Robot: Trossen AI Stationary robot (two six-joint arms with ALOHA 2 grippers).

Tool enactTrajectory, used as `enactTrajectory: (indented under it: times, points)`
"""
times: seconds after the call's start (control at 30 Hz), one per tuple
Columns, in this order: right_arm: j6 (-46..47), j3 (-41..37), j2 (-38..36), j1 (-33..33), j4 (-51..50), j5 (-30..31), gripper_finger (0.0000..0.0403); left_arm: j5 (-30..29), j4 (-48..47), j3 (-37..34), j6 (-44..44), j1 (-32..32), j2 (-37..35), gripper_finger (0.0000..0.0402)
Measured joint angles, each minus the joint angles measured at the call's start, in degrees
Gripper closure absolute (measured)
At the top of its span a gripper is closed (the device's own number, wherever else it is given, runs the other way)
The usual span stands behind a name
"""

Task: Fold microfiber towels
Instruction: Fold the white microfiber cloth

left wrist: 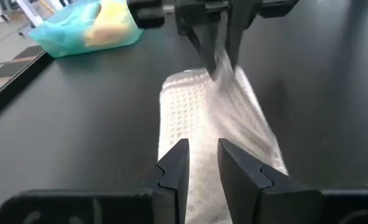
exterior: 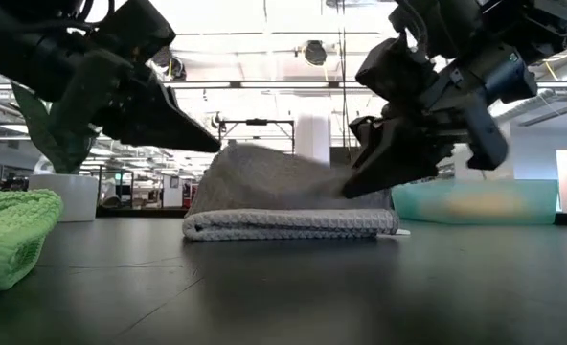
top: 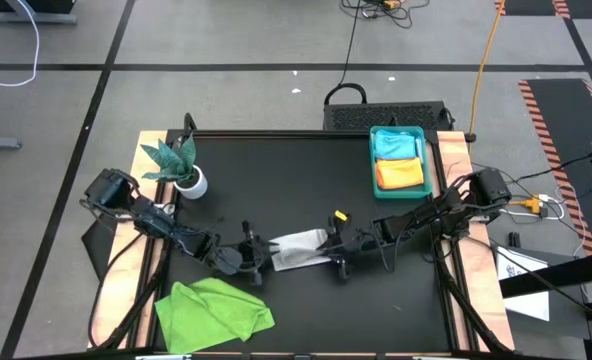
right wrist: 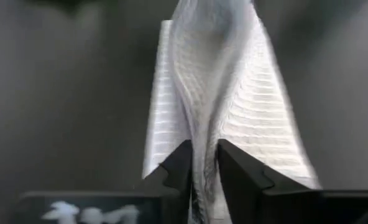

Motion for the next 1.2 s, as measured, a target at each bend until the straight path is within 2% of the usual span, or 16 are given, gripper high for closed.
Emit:
enactTrajectory:
  times: [0.13, 0.27, 0.37, 0.43, 0.53, 0.63, 0.77, 1.0, 1.1, 1.2]
  points:
    - [2.57, 0.00, -0.29, 0.04, -2.01, -3.95, 0.0290, 3.01, -0.31, -0.02, 0.01, 0.00, -0.23, 0.0314]
    - [3.15, 0.00, -3.05, 0.02, -7.34, -4.01, 0.0255, 10.68, -0.31, -0.02, 0.22, 0.10, 0.25, 0.0314]
    - [5.48, 0.00, -6.14, 0.02, -7.60, -4.03, 0.0242, 12.27, -0.46, -0.02, 0.20, 0.18, 0.25, 0.0314]
    - [7.56, 0.00, -7.82, 0.02, -5.77, -4.01, 0.0241, 12.59, -0.73, -0.02, 0.22, 0.36, 0.37, 0.0314]
    - [10.32, 0.02, -8.21, 0.02, -2.66, -4.08, 0.0250, 16.57, -0.60, -0.02, 0.21, 0.93, 1.35, 0.0314]
    - [11.03, 0.02, -7.83, 0.02, -1.78, -4.84, 0.0266, 19.94, -0.62, -0.02, -0.07, 1.58, 3.79, 0.0314]
    - [11.06, 0.02, -7.80, 0.06, -1.71, -4.84, 0.0283, 21.47, -0.87, -0.02, -1.34, 2.16, 7.18, 0.0314]
    - [10.16, 0.00, -7.80, 1.17, -2.98, -4.76, 0.0297, 21.26, -1.27, -0.04, -0.73, 0.40, 2.89, 0.0314]
    - [11.38, -0.04, -7.80, 1.13, -2.93, -4.44, 0.0297, 16.83, -0.47, -0.02, 1.16, -0.28, 1.30, 0.0314]
    - [15.11, -0.04, -7.01, 1.13, -2.80, -0.65, 0.0297, 11.88, 2.57, -0.02, 2.30, 0.38, 1.34, 0.0314]
